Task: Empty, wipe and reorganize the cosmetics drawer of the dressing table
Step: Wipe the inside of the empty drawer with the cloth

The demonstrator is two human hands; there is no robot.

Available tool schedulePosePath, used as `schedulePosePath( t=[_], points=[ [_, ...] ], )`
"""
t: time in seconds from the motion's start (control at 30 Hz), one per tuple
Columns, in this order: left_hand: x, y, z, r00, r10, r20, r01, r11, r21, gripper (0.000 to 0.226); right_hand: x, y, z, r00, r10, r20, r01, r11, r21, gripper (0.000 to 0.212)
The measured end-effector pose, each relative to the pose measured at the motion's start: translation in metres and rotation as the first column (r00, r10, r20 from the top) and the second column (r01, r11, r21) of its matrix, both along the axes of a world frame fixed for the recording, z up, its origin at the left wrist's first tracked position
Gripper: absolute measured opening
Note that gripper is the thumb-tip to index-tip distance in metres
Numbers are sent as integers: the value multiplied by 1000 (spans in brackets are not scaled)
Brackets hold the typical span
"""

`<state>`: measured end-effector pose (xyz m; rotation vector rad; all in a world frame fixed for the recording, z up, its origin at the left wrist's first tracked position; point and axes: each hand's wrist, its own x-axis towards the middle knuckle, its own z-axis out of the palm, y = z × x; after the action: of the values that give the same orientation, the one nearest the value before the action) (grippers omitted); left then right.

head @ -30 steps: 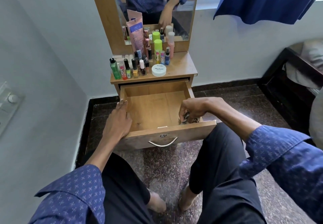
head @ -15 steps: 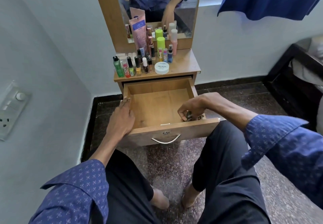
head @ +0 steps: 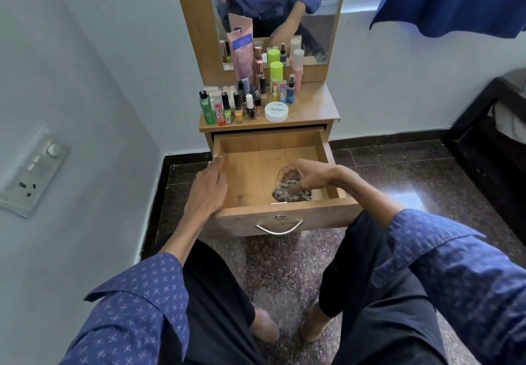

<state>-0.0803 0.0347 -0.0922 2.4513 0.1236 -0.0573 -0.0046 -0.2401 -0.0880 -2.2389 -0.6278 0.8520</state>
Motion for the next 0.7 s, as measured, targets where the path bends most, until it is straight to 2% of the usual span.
schedulePosePath(
  t=[0.07, 0.17, 0.27, 0.4, 0.5, 0.6, 0.7],
  points=[
    [-1, 0, 3, 999, 34, 4, -34, 998, -60, 50, -4, 13, -1, 999, -36, -21, 37, 997, 63, 27],
    [0, 4, 1, 999, 51, 16, -49, 994, -95, 49, -8, 55, 0, 991, 133, 17, -133, 991, -12, 24],
    [0, 5, 1, 999, 49, 10, -47, 990, -130, 50, -8, 97, 6, 976, 216, 25, -215, 976, -42, 25],
    [3, 7, 1, 989, 144, -43, -151, 959, -239, 66, -16, 146, 1, 974, 194, 121, -187, 980, -61, 31],
    [1, 5, 4, 985, 170, -16, -168, 946, -279, 54, -17, 143, -7, 980, 165, 109, -165, 986, -11, 33],
    [0, 4, 4, 988, 157, 2, -148, 938, -313, 67, -14, 118, -9, 990, 142, -18, -141, 990, 32, 29],
    [2, 7, 0, 988, 157, 13, -144, 936, -320, 70, -6, 105, 0, 992, 124, -35, -126, 988, -84, 30]
  ],
)
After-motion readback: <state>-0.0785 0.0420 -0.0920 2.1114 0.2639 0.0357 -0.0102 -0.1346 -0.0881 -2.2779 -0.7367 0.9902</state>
